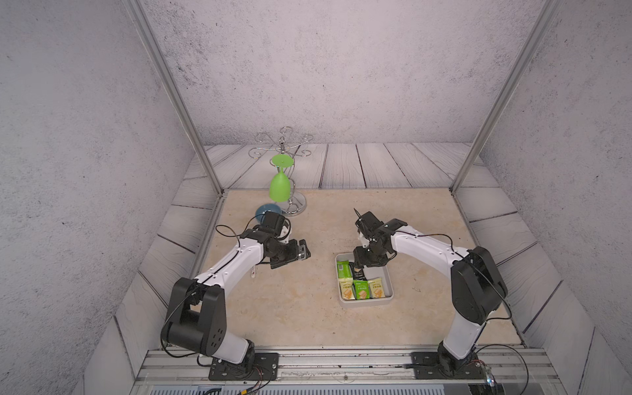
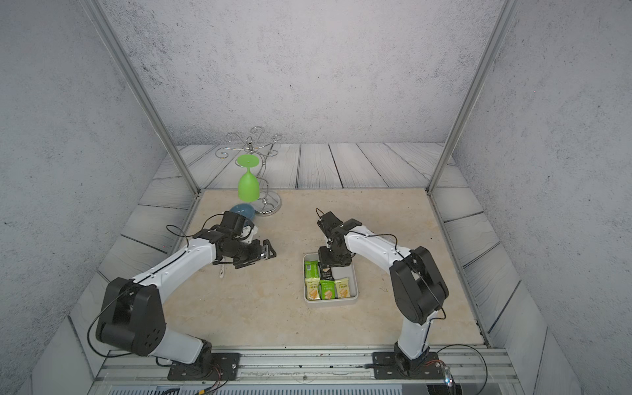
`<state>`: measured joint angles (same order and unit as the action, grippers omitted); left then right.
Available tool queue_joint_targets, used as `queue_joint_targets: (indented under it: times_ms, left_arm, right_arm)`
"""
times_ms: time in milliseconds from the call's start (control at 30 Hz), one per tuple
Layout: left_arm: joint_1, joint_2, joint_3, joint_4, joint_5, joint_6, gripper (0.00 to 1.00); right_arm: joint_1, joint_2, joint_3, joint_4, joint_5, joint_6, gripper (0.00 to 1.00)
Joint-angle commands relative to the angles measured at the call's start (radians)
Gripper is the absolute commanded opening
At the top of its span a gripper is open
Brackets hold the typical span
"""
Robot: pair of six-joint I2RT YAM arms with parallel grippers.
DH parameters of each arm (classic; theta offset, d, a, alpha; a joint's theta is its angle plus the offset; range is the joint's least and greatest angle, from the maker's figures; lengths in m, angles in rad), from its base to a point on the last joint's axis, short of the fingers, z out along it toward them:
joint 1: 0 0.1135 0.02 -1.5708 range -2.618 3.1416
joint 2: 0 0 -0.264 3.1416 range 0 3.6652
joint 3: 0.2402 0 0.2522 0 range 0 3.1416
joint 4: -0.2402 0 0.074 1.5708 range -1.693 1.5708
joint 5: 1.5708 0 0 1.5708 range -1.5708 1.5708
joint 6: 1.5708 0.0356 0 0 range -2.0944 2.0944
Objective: Take the cookies out of the storage box
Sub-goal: Pick up the cookie from the storage box.
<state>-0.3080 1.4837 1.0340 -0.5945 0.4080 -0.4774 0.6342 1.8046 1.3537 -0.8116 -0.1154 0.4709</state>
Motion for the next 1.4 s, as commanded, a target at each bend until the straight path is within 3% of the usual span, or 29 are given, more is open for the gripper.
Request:
queue_joint_targets:
  times_ms: [0,1367]
  left_arm:
    - [-0.006,-0.032,-0.019,-0.007,-0.009,-0.004,0.98]
    - [-0.006,-0.033,-0.005,-0.033,-0.029,0.020,0.98]
  right_arm:
    - [0.011,0.041,0.050,-0.026,0.055,0.003,0.60]
    - [0.059,0.233,0.113,-0.081,0.141,0.009,0.57]
